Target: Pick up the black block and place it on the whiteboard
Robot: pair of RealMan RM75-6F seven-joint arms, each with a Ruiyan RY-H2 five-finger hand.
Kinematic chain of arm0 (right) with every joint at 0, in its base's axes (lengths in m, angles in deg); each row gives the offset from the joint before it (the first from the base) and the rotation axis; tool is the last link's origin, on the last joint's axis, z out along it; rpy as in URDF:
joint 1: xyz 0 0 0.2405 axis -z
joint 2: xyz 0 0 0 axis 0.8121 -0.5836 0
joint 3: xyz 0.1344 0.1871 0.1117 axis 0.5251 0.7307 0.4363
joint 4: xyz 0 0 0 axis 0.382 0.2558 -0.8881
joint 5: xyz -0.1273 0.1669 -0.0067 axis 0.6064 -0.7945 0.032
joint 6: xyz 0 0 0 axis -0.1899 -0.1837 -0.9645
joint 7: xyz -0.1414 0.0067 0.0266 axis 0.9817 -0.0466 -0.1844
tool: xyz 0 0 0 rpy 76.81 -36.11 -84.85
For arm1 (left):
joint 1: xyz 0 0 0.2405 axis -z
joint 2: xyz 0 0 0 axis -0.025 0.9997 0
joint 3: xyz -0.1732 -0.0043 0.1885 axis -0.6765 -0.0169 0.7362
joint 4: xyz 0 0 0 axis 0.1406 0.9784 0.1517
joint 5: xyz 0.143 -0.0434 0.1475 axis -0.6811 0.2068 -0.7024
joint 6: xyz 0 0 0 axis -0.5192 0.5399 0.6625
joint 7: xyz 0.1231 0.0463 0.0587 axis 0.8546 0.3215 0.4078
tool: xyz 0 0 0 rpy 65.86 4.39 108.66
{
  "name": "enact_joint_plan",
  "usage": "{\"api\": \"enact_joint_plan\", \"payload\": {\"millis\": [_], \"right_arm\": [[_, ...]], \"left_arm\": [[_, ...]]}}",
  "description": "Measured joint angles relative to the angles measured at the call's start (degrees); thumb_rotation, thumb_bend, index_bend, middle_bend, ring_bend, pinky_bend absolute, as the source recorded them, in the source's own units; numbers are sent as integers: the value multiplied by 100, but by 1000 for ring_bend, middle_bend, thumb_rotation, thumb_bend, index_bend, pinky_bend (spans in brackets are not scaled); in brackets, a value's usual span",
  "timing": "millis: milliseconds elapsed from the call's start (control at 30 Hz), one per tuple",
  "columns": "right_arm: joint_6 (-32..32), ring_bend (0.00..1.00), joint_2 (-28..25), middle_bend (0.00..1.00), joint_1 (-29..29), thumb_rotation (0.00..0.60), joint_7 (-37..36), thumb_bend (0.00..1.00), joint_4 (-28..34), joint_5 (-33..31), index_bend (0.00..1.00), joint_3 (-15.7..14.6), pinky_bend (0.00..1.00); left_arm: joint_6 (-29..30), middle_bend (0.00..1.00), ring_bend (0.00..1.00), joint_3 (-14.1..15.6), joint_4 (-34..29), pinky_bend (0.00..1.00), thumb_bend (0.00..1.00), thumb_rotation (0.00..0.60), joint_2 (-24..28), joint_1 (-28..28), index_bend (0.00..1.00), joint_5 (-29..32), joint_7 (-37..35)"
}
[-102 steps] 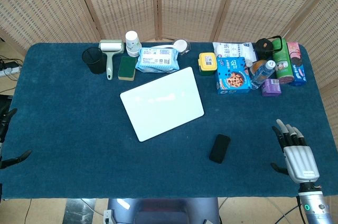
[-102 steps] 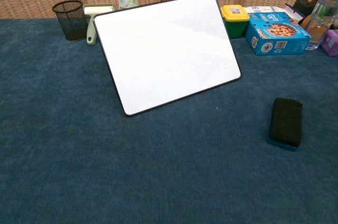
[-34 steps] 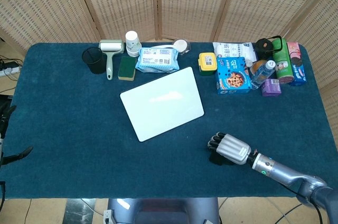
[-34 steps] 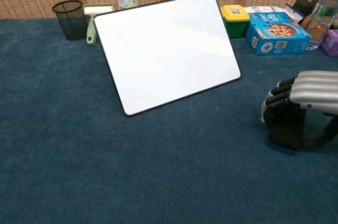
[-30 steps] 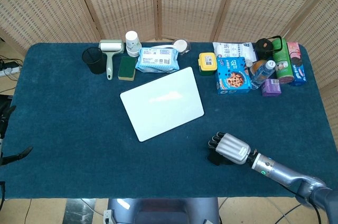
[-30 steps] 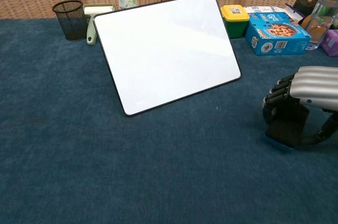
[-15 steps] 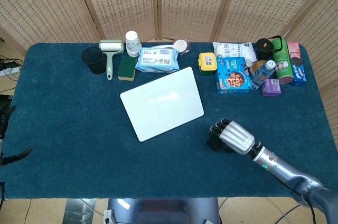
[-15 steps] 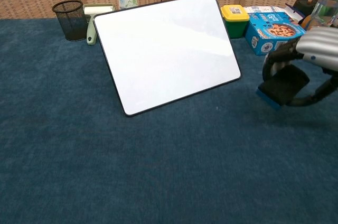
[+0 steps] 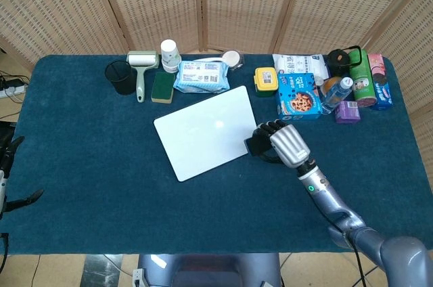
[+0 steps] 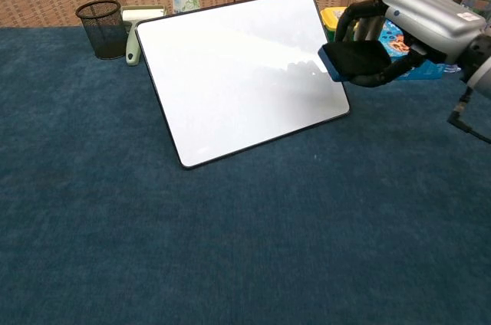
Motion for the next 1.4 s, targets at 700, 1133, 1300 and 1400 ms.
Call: {"api": "enact_joint_plan", "payload": {"millis": [700,1133,1300,1400], "right_arm": [[145,526,1429,552,-803,600,1778,417,-1015,-555,621,586,559],[213,525,2005,547,-976,600,1852,413,-1455,-1025,622,899,564],[192,521,2188,543,-1022,600,1820,399,-1568,-1154,621,1001,556],[202,515,2327,541,-1070,600,1866,391,-1718,-1214,621,1039,549]], "left_arm": [[-67,0,0,12,38,30,105,600,78,30,0,-32,-192],[-82,0,0,10,80,30,105,600,108,36,0,-27,-291],[-112,0,0,10,95,30,105,600,112,52,0,-16,-293],[-127,0,0,9,103,30,106,600,115,61,0,-10,-308]]}}
